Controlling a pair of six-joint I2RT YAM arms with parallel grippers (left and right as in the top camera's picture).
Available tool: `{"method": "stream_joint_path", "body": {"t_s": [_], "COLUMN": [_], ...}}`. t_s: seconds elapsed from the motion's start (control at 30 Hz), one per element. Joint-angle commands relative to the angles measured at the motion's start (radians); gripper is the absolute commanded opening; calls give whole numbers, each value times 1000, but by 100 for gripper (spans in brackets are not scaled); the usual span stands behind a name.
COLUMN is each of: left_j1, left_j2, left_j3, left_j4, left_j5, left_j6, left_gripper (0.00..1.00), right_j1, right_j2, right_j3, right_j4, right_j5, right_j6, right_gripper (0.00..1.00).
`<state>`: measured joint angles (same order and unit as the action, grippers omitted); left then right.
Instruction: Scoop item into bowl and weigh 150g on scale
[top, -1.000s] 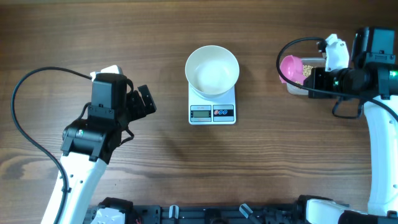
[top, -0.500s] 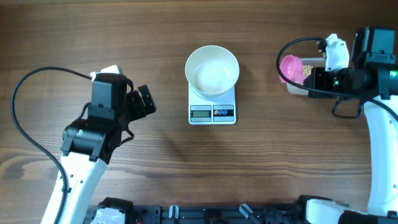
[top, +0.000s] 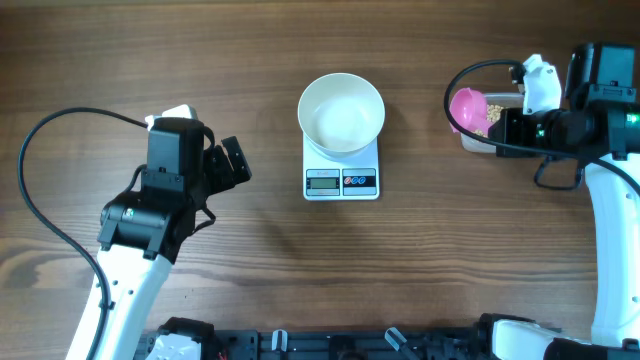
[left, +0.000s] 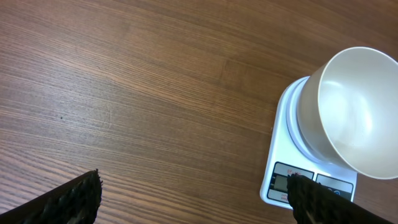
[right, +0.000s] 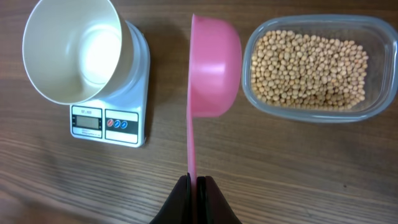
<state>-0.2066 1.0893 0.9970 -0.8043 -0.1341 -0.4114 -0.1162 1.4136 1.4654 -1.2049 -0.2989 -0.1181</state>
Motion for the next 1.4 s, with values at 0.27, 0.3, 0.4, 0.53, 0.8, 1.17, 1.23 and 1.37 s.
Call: {"method": "stream_joint_path", "body": {"t_s": [0.27, 0.3, 0.4, 0.53, 0.8, 1.17, 1.23, 1.37], "left_j1": [7, 7, 7, 7, 7, 7, 7, 7], "left_j2": [5, 5, 5, 5, 5, 5, 5, 5], "left_j3": [16, 16, 16, 16, 16, 16, 16, 16], "left_j4": [3, 3, 3, 3, 3, 10, 11, 18], "left_j5": [-16, -16, -16, -16, -16, -16, -15, 50], "left_j6": [15, 15, 15, 15, 15, 14, 14, 8], "left_gripper": [100, 100, 100, 100, 100, 100, 100, 100], "right_j1": [-1, -1, -1, -1, -1, -1, -1, -1], "right_j2": [-13, -13, -13, -13, -13, -13, -13, -13], "right_j3": [-3, -3, -3, -3, -3, -3, -3, -3], "right_j4": [42, 42, 44, 66, 114, 231, 232, 227], "right_j5": [-13, -13, -13, -13, -13, -17, -17, -17], "right_j6": [-10, -10, 8, 95, 130, 205, 230, 257], "right_gripper": [4, 4, 4, 4, 4, 4, 4, 4]}}
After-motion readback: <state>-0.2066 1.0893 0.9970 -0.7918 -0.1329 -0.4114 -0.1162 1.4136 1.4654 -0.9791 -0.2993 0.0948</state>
